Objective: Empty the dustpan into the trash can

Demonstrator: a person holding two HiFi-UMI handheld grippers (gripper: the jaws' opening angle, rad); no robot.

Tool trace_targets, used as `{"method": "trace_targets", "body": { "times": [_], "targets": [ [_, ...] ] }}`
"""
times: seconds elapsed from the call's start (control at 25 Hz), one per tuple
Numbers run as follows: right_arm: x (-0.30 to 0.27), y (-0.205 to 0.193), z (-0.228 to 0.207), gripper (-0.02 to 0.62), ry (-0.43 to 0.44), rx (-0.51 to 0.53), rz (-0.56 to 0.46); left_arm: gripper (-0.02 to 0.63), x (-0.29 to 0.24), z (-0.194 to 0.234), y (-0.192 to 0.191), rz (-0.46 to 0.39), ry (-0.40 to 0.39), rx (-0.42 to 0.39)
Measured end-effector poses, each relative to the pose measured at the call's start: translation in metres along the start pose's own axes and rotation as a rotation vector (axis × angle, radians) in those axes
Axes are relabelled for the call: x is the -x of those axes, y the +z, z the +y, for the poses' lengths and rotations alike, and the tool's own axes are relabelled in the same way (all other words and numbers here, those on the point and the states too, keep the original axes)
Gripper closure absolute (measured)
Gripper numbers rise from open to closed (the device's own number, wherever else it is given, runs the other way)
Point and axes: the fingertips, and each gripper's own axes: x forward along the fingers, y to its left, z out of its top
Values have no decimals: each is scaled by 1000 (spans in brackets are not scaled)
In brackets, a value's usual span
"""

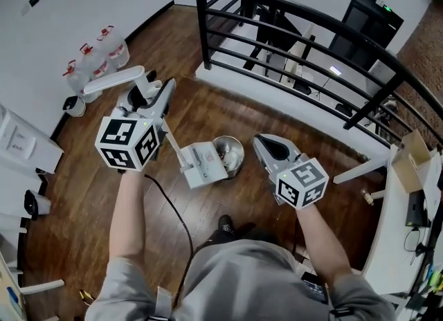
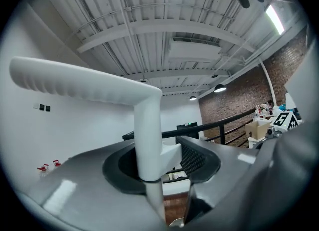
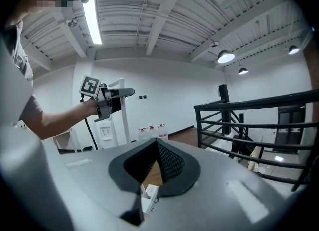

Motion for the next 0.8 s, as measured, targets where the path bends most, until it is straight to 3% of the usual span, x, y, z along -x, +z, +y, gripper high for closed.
{"method": "trace_targets", "body": {
  "times": [0.28,0.44,0.8],
  "targets": [
    [17,-1,-27,595,-34,-8,-4,419,-43,-27,-42,103,-50,46],
    [28,-1,-46,595,-36,-11,-7,420,-62,-34,-60,160,-28,55],
    [30,-7,-66,595,-40,-36,-4,419,-90,-25,-70,195,16,59]
  ]
}}
